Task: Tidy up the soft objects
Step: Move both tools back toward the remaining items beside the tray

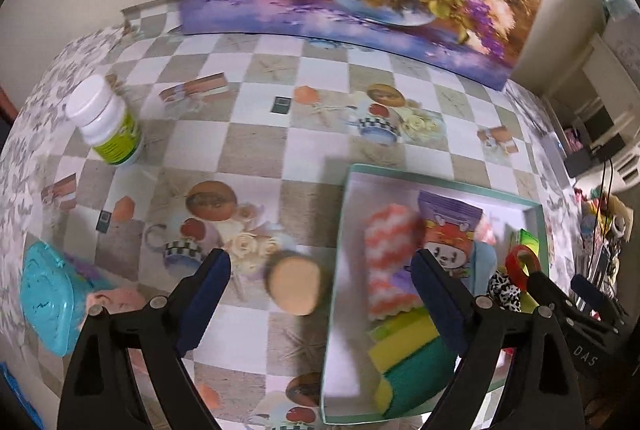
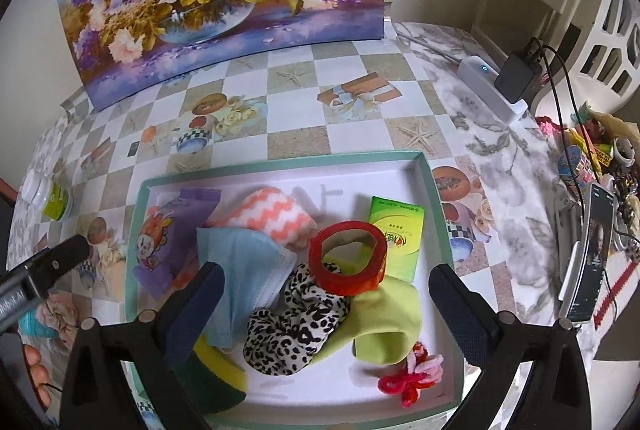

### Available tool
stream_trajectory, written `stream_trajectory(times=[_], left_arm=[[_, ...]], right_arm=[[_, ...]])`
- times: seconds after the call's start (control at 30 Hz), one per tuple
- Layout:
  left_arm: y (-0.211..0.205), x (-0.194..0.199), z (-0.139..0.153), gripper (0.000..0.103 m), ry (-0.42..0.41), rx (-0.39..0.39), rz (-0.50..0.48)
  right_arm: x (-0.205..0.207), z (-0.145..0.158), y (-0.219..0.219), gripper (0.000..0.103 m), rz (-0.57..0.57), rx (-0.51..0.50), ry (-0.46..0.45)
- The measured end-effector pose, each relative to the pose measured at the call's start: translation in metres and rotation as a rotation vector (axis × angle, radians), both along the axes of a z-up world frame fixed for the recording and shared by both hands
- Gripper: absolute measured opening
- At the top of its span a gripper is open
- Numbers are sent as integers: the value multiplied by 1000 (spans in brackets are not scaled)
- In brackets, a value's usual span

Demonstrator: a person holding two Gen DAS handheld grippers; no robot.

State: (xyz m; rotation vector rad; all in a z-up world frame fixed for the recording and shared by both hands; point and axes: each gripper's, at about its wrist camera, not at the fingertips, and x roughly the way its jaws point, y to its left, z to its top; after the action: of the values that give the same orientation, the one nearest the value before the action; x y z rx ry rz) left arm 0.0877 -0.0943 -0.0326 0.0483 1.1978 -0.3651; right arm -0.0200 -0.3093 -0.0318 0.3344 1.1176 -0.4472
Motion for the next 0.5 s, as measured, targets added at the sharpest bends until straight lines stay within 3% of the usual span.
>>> stream_trajectory(times=[0.5], left_arm=[[38, -9, 2, 94, -16, -27, 62]], right_arm=[[1, 16, 49, 103, 84, -13, -52]])
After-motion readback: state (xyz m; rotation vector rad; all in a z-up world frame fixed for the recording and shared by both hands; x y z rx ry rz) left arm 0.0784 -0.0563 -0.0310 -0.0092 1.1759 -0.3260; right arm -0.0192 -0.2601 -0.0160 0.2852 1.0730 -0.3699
